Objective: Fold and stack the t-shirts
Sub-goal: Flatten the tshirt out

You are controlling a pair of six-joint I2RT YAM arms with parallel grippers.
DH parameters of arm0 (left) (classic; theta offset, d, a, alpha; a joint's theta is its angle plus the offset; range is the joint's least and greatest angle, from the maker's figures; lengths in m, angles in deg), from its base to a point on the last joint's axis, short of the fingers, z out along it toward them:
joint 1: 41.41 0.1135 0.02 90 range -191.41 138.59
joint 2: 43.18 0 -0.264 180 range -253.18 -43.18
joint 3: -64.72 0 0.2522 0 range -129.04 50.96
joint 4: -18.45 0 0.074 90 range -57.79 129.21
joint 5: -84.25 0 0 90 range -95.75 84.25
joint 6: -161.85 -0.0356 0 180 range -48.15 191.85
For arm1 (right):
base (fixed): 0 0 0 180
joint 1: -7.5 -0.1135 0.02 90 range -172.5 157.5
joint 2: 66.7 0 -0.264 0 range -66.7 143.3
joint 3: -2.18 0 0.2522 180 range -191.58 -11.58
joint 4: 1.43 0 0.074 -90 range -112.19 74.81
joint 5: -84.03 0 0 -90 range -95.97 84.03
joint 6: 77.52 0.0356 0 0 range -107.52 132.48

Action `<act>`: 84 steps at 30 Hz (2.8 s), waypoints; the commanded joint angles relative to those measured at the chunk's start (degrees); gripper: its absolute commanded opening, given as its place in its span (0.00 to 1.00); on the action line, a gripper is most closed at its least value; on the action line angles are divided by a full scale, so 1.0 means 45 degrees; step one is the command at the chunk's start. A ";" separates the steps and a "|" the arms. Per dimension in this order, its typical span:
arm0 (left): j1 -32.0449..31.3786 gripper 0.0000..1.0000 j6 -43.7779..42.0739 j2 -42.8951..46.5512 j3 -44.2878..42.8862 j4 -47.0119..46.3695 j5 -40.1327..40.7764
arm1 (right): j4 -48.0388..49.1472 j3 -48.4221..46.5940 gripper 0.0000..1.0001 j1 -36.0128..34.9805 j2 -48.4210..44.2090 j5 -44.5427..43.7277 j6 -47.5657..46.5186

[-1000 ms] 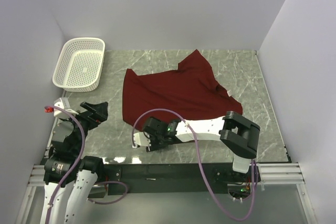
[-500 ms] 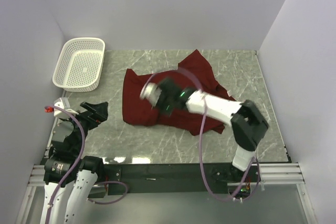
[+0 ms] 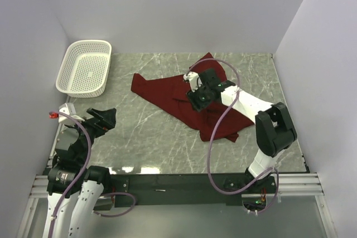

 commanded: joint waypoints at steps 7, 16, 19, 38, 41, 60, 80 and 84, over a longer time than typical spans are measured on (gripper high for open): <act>0.0002 0.99 -0.0429 -0.0853 0.0123 -0.0794 -0.1108 | -0.0890 -0.2370 0.59 -0.0435 0.0432 0.2826 -0.2115; 0.0002 0.99 -0.0429 -0.0346 0.0182 -0.0872 -0.1089 | -0.1593 -0.5736 0.58 -0.1666 0.4012 -0.0514 -0.0807; 0.0001 0.99 -0.0448 -0.0345 0.0182 -0.0891 -0.1108 | -0.1926 -0.6674 0.58 -0.1783 0.4833 -0.1295 -0.0474; 0.0002 0.99 -0.0429 -0.0424 0.0182 -0.0892 -0.1108 | -0.2513 -0.8610 0.27 -0.1823 0.6710 -0.1689 -0.0337; 0.0002 0.99 -0.0429 -0.0443 0.0182 -0.0892 -0.1089 | -0.2533 -0.8668 0.09 -0.1823 0.6691 -0.1747 -0.0395; 0.0021 0.99 -0.0331 -0.0093 0.0143 -0.0794 -0.0718 | -0.1379 -0.5115 0.00 -0.3208 0.2299 0.1219 -0.1879; 0.0021 0.99 -0.0019 0.1589 0.0143 -0.0520 0.0357 | -0.3470 -0.5430 0.57 -0.7630 0.1380 0.3409 -0.2308; 0.0041 0.99 -0.0135 0.0984 0.0201 -0.0657 -0.0072 | -0.4287 -0.4277 0.57 -0.5812 0.0151 0.3896 -0.4236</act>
